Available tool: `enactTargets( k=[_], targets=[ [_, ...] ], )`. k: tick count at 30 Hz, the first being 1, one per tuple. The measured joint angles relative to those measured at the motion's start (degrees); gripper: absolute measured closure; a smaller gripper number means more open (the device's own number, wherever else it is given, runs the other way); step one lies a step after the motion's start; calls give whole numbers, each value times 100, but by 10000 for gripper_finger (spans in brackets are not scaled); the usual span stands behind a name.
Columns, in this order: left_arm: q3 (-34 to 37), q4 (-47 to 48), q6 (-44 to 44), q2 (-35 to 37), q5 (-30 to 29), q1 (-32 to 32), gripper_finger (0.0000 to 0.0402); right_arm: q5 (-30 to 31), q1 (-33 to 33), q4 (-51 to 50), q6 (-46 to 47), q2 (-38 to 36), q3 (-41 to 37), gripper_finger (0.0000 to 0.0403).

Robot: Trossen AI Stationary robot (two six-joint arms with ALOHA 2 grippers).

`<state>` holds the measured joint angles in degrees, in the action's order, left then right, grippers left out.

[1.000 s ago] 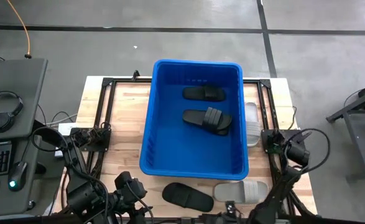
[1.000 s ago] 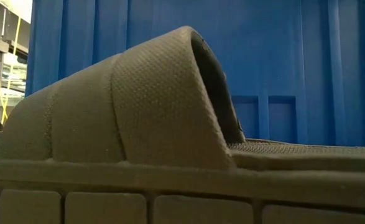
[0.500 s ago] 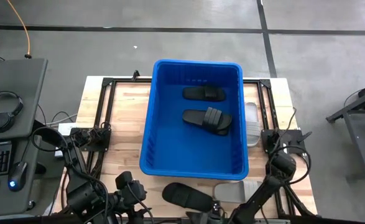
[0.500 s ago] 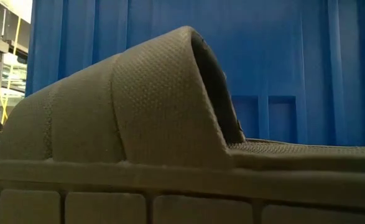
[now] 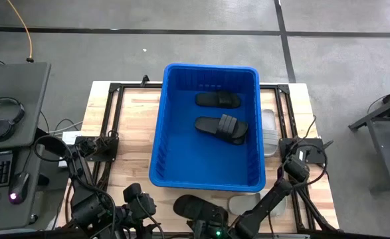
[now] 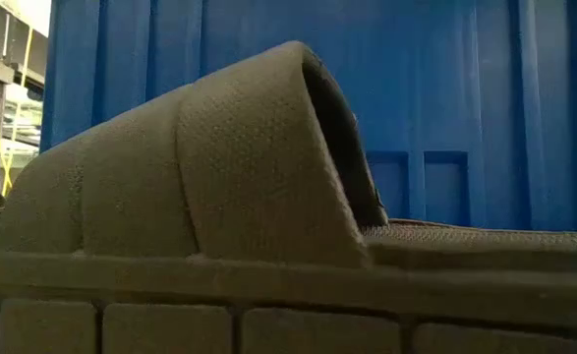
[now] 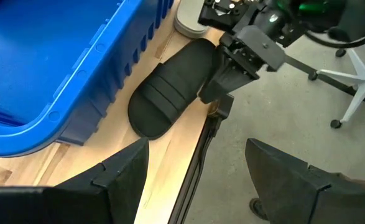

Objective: Pick and place slides into bin
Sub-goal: Stack the black slipper on the top black slipper in the blue bin

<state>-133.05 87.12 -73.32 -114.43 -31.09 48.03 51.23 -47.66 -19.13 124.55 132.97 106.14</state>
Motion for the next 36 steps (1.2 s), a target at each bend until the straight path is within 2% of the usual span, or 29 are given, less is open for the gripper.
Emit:
enactTargets(
  k=[3,6,15,21,31,36],
  targets=[
    [0,-5,95,0,0,0,147,-259,-60,-846,83,0,373,207],
    [0,-6,114,0,0,0,147,-283,-120,-1542,576,-11,528,206],
    [0,-14,129,0,0,0,147,-610,102,-2056,612,-7,526,206],
    [0,-14,154,0,26,2,147,-704,157,-1983,592,48,453,206],
    [0,-23,248,0,173,2,147,-555,157,-1240,594,439,447,206],
    [0,-23,251,0,214,2,147,-583,207,-1258,560,446,447,206]
  ],
)
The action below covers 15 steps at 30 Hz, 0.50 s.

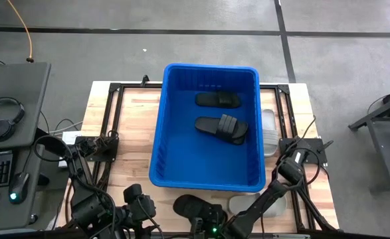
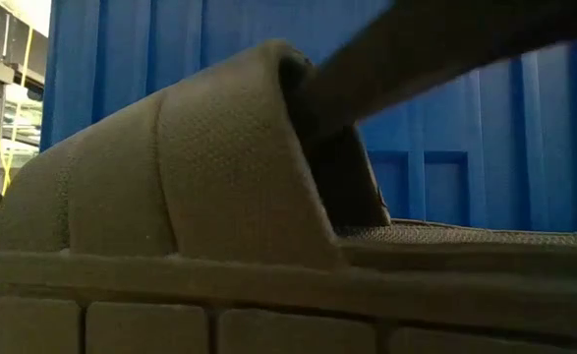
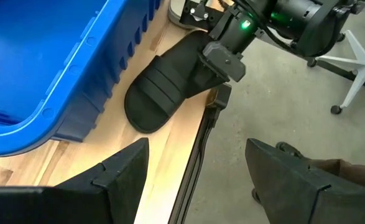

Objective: Pick and place slides into bin
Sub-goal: Stack the black slipper on the top black slipper in the blue bin

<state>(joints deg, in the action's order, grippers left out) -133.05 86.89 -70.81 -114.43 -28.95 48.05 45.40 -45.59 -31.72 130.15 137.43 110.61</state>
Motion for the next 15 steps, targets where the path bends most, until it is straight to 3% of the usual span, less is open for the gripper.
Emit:
enactTargets(
  k=[7,15],
  targets=[
    [0,0,2,0,2,0,147,-16,67,-161,-13,17,0,218],
    [0,7,2,0,2,0,147,123,51,-339,-56,17,0,329]
  ],
)
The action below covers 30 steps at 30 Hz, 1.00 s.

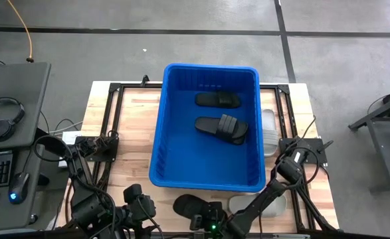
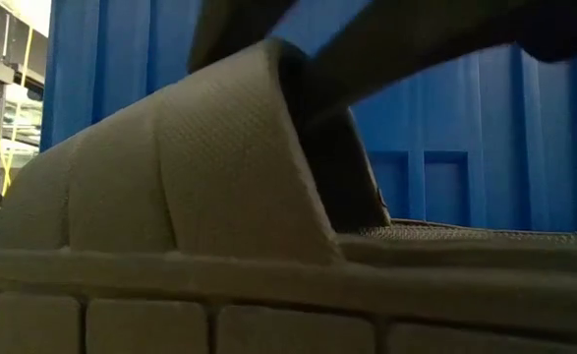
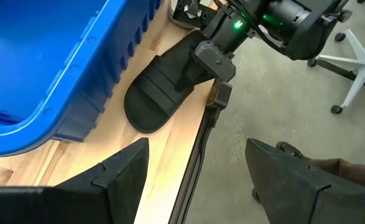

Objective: Pick and place slides into bin
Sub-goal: Stack the black slipper on the top black slipper in the blue bin

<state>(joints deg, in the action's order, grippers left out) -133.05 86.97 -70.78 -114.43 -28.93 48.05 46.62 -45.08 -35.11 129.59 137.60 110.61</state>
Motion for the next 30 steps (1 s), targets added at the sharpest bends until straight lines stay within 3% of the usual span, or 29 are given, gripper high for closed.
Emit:
enactTargets(
  k=[5,13,17,25,30],
  targets=[
    [0,17,11,0,0,0,147,153,-108,-20,4,0,0,396],
    [0,23,70,0,0,-2,147,413,-341,-102,65,11,90,400],
    [0,23,68,0,0,-2,147,582,-462,-611,97,11,400,400],
    [0,23,48,2,0,-2,147,939,-624,-2107,-132,11,1522,402],
    [-25,41,2,91,-126,-4,147,1466,-782,-2560,-662,11,2335,402]
  ],
)
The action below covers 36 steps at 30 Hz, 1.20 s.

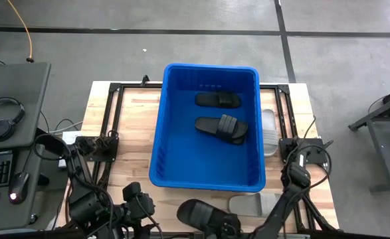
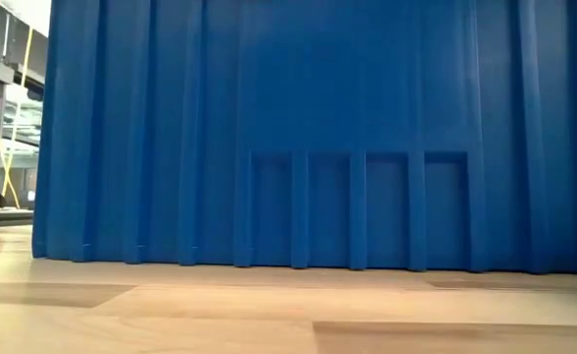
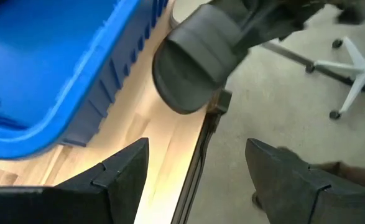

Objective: Pick and place slides into bin
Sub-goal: Stack the black slipper on the top black slipper in the blue bin

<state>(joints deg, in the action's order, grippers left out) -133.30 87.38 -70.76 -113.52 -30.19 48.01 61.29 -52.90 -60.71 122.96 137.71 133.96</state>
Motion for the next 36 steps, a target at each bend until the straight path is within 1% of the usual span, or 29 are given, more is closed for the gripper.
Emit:
enactTargets(
  k=[1,4,7,10,14,18,22,26,27,32,36],
  targets=[
    [-1,-11,-2,35,-53,-1,147,120,-27,-25,-126,-10,116,402],
    [-4,-13,-2,179,-308,-3,147,621,-123,330,-454,-244,-51,402],
    [-6,-17,-15,340,-600,0,147,1132,-154,299,-625,-345,49,402],
    [-6,-12,-11,485,-933,0,147,1740,-176,423,-780,-466,65,403],
    [-7,28,95,695,-1313,0,147,2494,-144,562,-1338,-682,98,403],
    [-6,41,177,844,-1609,-2,147,2724,-76,536,-2305,-1128,67,403],
    [-6,153,175,1002,-1982,-4,147,2654,28,509,-3648,-1654,67,403],
    [-8,276,177,1126,-2158,-8,147,2327,177,463,-4858,-2215,67,403],
    [-8,269,197,1148,-2196,-48,147,2169,225,441,-5122,-2350,67,403],
    [-6,266,494,1286,-2154,-324,147,975,527,256,-6383,-2941,65,403],
    [-8,266,822,1387,-1919,-705,147,137,833,97,-7390,-3360,65,403]
  ],
)
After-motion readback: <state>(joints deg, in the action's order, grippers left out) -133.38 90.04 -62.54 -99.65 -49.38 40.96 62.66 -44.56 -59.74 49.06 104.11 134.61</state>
